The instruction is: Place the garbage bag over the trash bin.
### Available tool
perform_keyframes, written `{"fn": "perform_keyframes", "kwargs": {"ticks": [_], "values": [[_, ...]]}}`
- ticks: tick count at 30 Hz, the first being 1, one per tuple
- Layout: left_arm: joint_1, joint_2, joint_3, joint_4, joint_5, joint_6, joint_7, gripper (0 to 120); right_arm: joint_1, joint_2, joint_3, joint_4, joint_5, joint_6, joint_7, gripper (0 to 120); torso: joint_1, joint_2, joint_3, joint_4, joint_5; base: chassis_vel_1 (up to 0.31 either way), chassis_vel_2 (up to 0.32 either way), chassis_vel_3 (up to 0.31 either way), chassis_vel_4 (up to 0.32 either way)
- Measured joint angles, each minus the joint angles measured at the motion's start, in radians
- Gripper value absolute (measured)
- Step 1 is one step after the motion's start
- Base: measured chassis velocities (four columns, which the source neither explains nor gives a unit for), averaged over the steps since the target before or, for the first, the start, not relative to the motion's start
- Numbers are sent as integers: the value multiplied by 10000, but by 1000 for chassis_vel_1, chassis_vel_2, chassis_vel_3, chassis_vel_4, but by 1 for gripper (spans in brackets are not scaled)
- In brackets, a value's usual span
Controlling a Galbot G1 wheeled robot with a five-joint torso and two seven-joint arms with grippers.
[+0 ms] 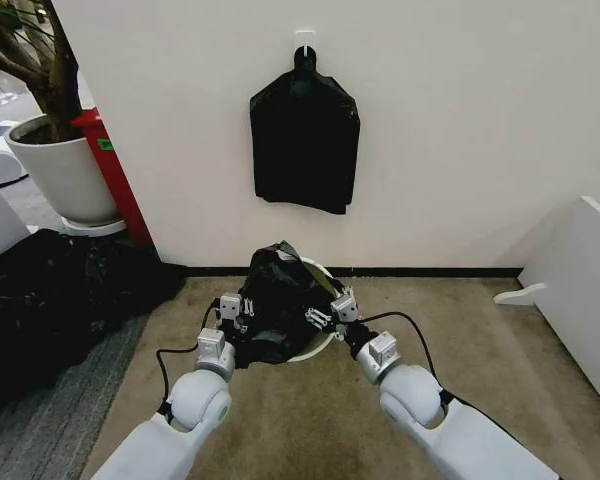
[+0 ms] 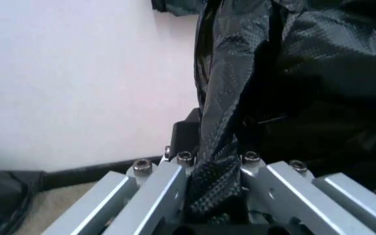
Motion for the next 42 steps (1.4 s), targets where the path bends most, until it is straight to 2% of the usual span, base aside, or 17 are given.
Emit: {"fn": "perform_keyframes", "kwargs": {"ticks": [2, 8, 10, 14, 27, 31, 42], "values": [[3, 16, -8, 19, 58, -52, 35, 3, 14, 0, 5, 0, 126, -81, -9, 46, 0, 0, 0, 0, 0, 0, 0, 0, 0], [34, 84, -52, 133, 413, -373, 180, 3, 43, -12, 35, -17, 610, -519, 12, 19, 0, 0, 0, 0, 1, 0, 0, 0, 0], [35, 84, -54, 146, 441, -389, 187, 3, 44, -11, 38, -23, 626, -522, 12, 18, 0, 0, 0, 0, 1, 0, 0, 0, 0], [100, 77, -84, 245, 683, -563, 339, 3, 87, 73, 120, -124, 718, -410, 79, 0, 0, 0, 0, 0, 0, 0, 0, 0, 0], [314, 269, -283, 431, 970, -1360, 1460, 3, 231, 269, 758, -323, 1091, -144, 604, 0, 0, 0, 0, 0, 0, 0, 0, 0, 0], [435, 397, -359, 440, 924, -1715, 2017, 3, 216, 230, 882, -423, 1037, -571, 949, 0, 0, 0, 0, 0, 1, 0, 0, 0, 0], [414, 512, -498, 351, 487, -2049, 2255, 3, 46, -13, 1014, -333, 1218, -2438, 1659, 0, 0, 0, 0, 0, 0, 0, 0, 0, 0]]}}
